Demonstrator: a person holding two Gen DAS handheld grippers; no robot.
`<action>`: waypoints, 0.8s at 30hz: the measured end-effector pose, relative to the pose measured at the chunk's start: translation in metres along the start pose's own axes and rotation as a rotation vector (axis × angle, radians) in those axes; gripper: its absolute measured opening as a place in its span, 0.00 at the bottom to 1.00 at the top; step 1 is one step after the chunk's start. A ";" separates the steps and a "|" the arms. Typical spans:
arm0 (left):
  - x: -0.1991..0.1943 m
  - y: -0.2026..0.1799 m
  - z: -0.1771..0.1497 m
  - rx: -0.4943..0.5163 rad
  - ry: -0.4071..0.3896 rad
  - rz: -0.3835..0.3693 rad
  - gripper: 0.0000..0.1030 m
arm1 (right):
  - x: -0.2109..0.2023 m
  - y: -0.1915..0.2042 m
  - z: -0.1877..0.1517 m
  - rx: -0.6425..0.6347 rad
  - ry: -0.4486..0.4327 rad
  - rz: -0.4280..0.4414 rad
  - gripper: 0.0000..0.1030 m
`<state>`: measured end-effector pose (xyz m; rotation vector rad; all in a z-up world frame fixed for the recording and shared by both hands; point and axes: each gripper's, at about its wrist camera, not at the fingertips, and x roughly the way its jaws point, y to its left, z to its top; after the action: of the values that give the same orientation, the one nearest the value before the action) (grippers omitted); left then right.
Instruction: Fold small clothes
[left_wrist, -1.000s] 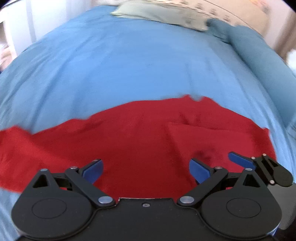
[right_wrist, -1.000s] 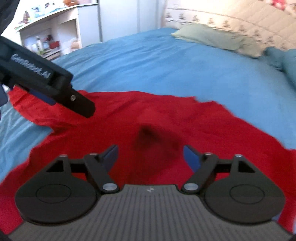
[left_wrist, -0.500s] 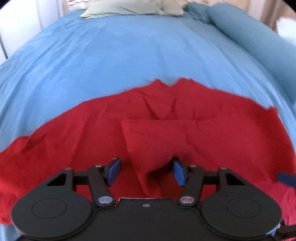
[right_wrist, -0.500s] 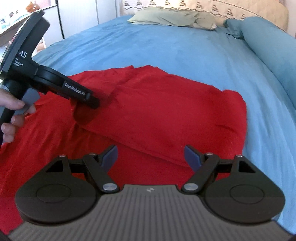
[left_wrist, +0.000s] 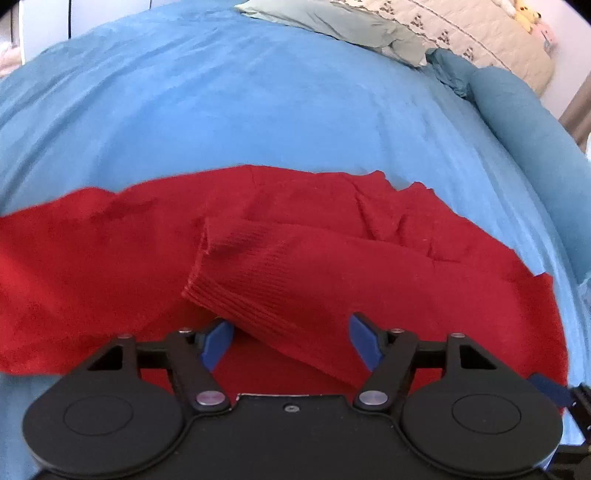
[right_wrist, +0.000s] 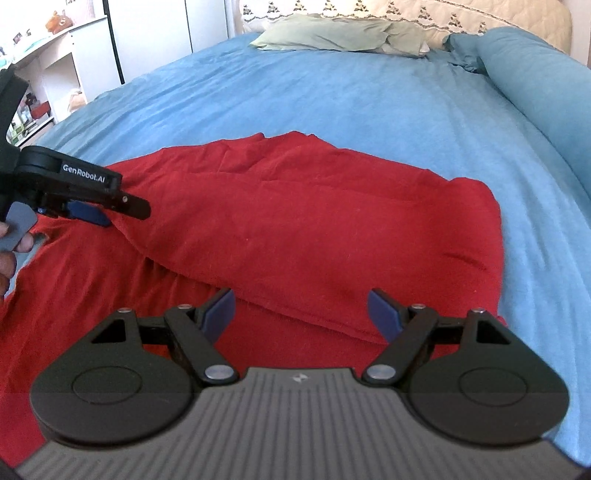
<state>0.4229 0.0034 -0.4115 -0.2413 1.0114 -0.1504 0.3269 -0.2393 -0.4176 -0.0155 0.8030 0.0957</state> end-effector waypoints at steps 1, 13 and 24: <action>-0.001 0.001 -0.001 -0.021 -0.002 -0.005 0.71 | 0.000 0.000 0.000 -0.002 0.001 -0.001 0.92; -0.008 0.010 0.024 -0.113 -0.048 0.040 0.04 | -0.008 0.005 -0.003 0.010 0.015 -0.024 0.92; -0.038 0.043 0.012 -0.100 -0.124 0.162 0.04 | -0.036 -0.011 -0.018 0.060 0.043 -0.087 0.92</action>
<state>0.4132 0.0549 -0.3857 -0.2555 0.9119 0.0617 0.2902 -0.2543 -0.4047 0.0038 0.8471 -0.0114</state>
